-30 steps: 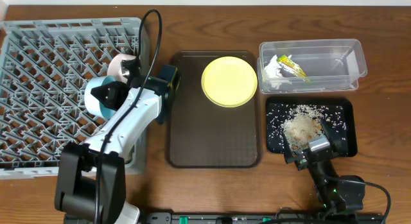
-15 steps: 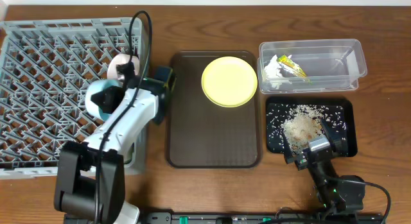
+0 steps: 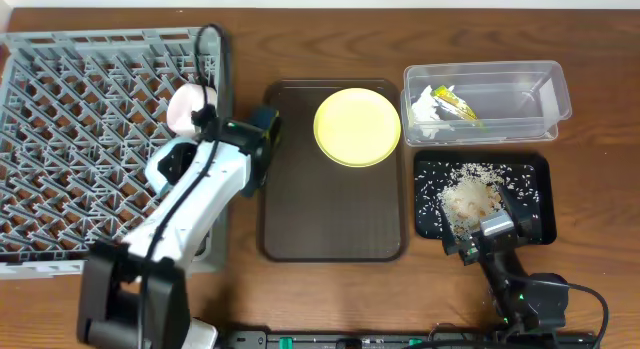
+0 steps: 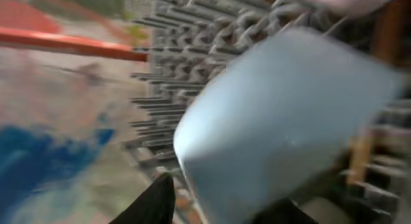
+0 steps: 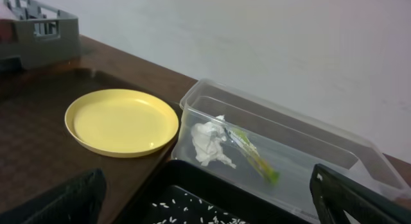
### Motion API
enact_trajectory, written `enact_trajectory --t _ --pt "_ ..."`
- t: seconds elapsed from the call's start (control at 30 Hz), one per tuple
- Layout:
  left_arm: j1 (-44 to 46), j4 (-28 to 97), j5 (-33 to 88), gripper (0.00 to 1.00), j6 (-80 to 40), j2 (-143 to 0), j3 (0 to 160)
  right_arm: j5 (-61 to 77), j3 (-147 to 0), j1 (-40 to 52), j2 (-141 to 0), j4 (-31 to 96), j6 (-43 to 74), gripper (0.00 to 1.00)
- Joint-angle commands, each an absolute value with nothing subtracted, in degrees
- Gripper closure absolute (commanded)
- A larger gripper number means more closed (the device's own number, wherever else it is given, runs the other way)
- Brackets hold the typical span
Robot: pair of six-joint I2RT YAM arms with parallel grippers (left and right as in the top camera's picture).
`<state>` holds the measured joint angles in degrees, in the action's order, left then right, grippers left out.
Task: Sort waste into correct bins and load items into the dishwasher
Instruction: 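Carry blue bowl with left gripper into dish rack and release, then reach left gripper to the yellow plate and grasp its edge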
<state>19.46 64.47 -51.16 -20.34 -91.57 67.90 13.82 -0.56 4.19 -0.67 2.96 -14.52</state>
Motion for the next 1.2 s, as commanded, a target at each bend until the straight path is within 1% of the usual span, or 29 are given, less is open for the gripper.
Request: enact_trajectory --t 0.0,0.1,0.27,0.4,0.5,0.57,0.6,0.67,0.93,1.17 --pt "19.5 64.0 -38.2 0.57 -21.5 -85.0 71.5 13.5 -0.3 3.7 -0.3 3.0 -13.8 0.01" --pt "19.5 62.3 -27.6 0.51 -21.5 -80.5 71.7 13.5 -0.3 3.7 -0.3 3.0 -13.8 0.01" --pt "19.5 57.6 -9.3 0.51 -21.5 -76.2 71.7 13.5 -0.3 3.7 -0.3 3.0 -13.8 0.01" --pt "19.5 51.7 1.3 0.5 -21.4 -76.7 71.6 13.5 -0.3 3.7 -0.3 3.0 -13.8 0.01" --pt "20.6 44.6 7.2 0.48 -17.9 -79.2 71.5 13.5 -0.3 3.7 -0.3 3.0 -13.8 0.01" --pt "21.8 40.2 7.7 0.43 -16.6 -82.0 71.5 13.5 -0.3 3.7 -0.3 3.0 -13.8 0.01" --pt "22.3 38.1 7.7 0.42 -15.8 -83.7 71.5 13.5 -0.3 3.7 -0.3 3.0 -13.8 0.01" --pt "23.0 34.3 7.4 0.42 -14.0 -87.9 71.5 13.5 -0.3 3.7 -0.3 3.0 -13.8 0.01" --pt "23.1 17.6 8.0 0.41 -14.7 -105.8 71.5 13.5 -0.3 3.7 -0.3 3.0 -13.8 0.01" --pt "23.1 8.8 5.7 0.42 -14.6 -112.9 71.5 13.5 -0.3 3.7 -0.3 3.0 -13.8 0.01"
